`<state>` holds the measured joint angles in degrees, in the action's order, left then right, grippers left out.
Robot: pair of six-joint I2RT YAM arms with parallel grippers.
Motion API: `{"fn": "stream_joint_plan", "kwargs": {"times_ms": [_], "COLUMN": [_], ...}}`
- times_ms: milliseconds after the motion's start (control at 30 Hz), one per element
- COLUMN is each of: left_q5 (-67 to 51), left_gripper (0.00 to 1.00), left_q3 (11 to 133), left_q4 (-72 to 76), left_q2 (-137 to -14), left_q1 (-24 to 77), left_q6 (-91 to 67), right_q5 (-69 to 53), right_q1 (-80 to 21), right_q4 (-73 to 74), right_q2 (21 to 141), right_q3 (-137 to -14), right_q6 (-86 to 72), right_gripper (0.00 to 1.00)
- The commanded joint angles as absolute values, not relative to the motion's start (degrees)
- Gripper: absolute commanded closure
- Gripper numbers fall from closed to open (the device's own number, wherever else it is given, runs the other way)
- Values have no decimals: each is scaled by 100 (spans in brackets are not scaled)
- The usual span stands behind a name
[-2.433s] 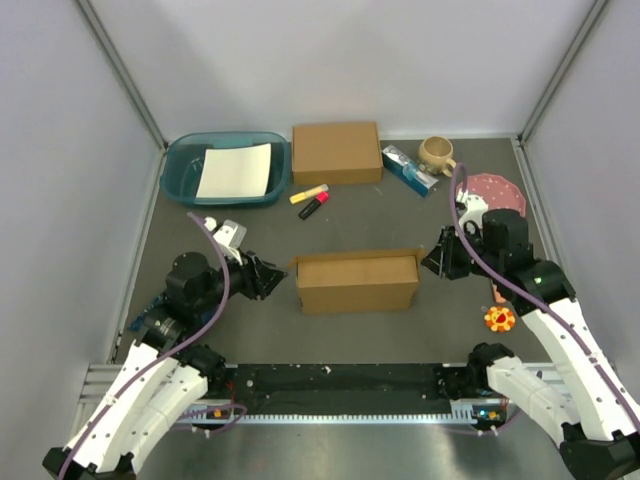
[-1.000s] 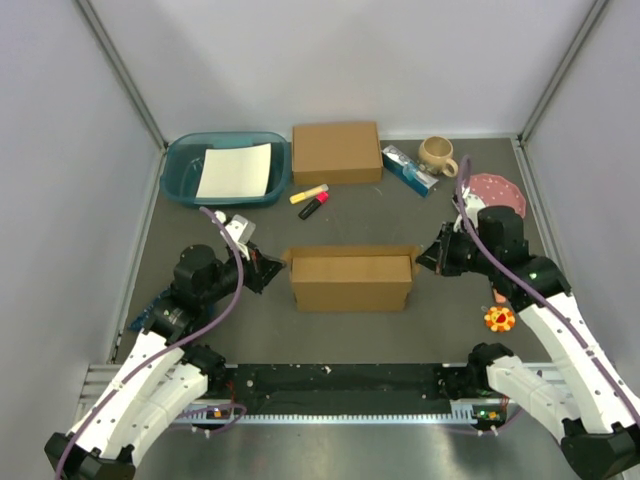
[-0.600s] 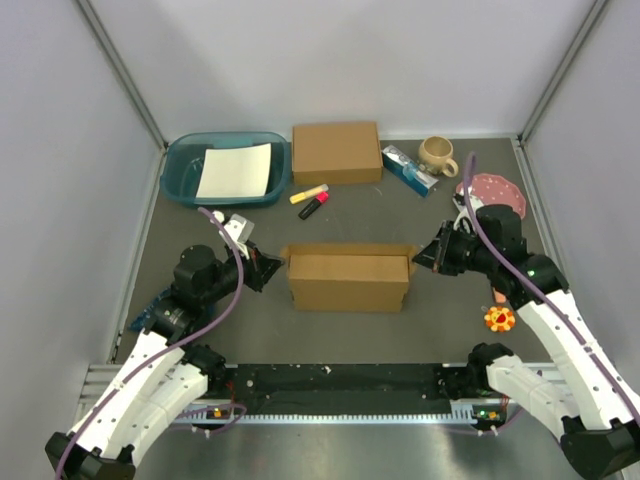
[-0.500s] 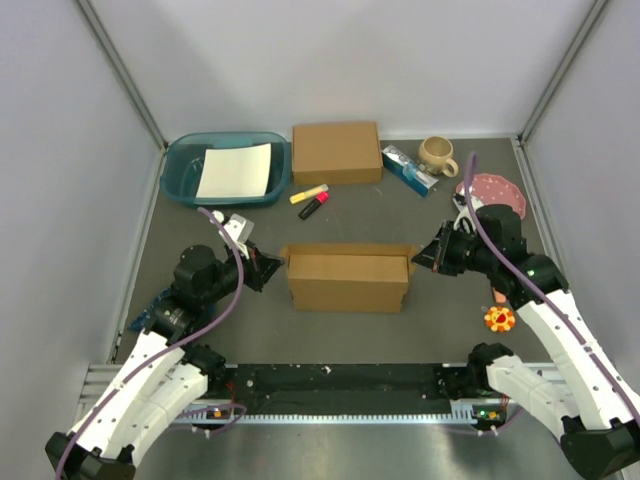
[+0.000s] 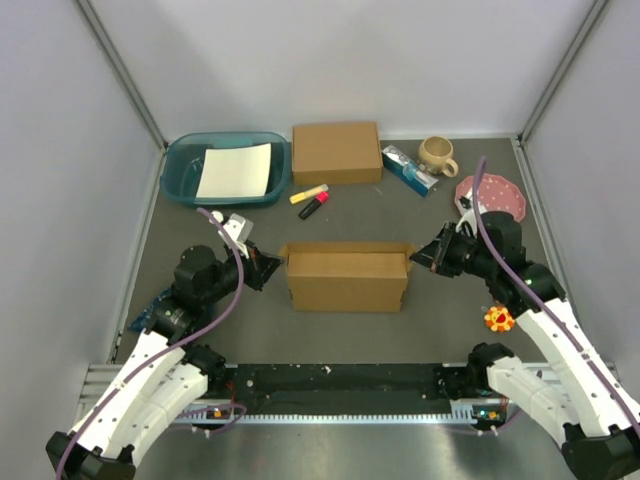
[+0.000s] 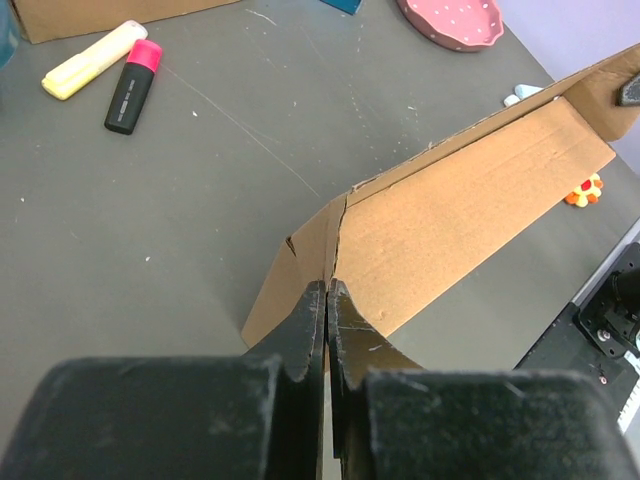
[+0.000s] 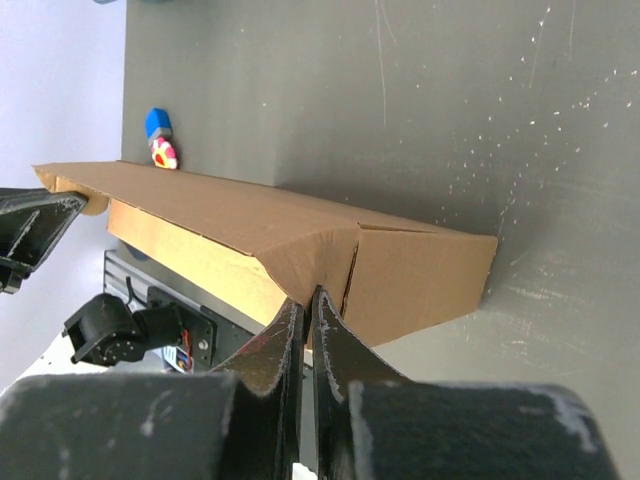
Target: Fold the paper box
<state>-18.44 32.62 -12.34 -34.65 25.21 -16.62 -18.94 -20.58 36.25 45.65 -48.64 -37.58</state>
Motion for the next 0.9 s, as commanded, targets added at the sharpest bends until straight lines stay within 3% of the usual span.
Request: {"fn": "stream_joint_plan", "kwargs": {"times_ms": [0,400,867], "left_q5": [-1969,-1986,-1890], "left_gripper": [100,100,100], "left_q3": [3164,3331,3437], "left_q4": [-1204,-1187,-774], "left_q2": [-3489,-3498,-3480], "left_q1": [2549,2540,2540], "left_q6": [-1758,-2293,-3585], "right_q5": [-2066,-563,-387], "right_q1": [-2250,-3129,-3190], "right_q4": [3542,3498,3489], "right_q2": [4509,4315,4228], "right_q3": [-4632,-4272,-4087], "right_q6": [-4157,-3402,-3165], "right_gripper": [100,100,100]}}
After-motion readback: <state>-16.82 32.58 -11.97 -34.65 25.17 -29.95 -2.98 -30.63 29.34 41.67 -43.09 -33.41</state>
